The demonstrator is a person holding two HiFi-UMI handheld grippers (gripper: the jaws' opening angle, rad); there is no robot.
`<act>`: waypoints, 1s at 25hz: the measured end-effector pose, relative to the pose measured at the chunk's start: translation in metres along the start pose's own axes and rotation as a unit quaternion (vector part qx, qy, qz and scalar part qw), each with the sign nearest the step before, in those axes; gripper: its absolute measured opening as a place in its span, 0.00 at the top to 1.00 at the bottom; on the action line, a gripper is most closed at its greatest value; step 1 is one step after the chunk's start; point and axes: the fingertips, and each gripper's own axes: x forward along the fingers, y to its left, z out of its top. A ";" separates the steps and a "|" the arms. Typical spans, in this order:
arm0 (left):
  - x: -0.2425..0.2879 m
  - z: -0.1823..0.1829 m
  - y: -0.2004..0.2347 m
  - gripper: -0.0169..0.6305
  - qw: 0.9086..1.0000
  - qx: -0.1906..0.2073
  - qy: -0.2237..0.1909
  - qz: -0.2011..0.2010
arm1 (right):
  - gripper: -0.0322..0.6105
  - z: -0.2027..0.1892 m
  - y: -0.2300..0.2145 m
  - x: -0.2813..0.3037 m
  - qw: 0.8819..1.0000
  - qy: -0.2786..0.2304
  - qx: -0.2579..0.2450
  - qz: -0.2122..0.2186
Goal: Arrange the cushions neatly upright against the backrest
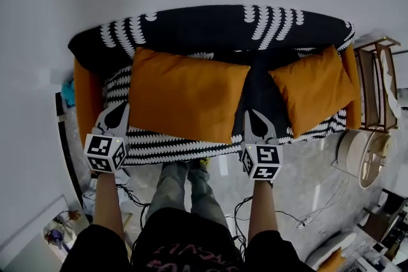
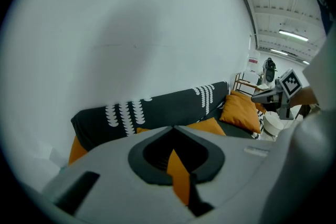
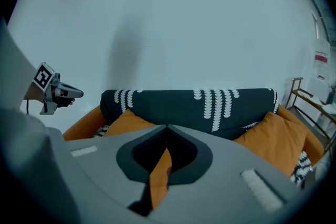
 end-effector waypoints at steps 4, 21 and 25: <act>0.024 -0.024 0.006 0.96 1.000 -0.003 0.021 -0.005 | 0.93 -0.024 -0.001 0.023 1.000 0.017 0.017 0.002; 0.098 -0.108 0.037 0.83 0.995 -0.017 0.090 -0.024 | 0.88 -0.115 -0.015 0.094 0.995 0.077 0.062 0.002; 0.114 -0.121 0.045 0.75 0.994 -0.013 0.105 -0.028 | 0.83 -0.136 -0.018 0.105 0.992 0.096 0.081 -0.002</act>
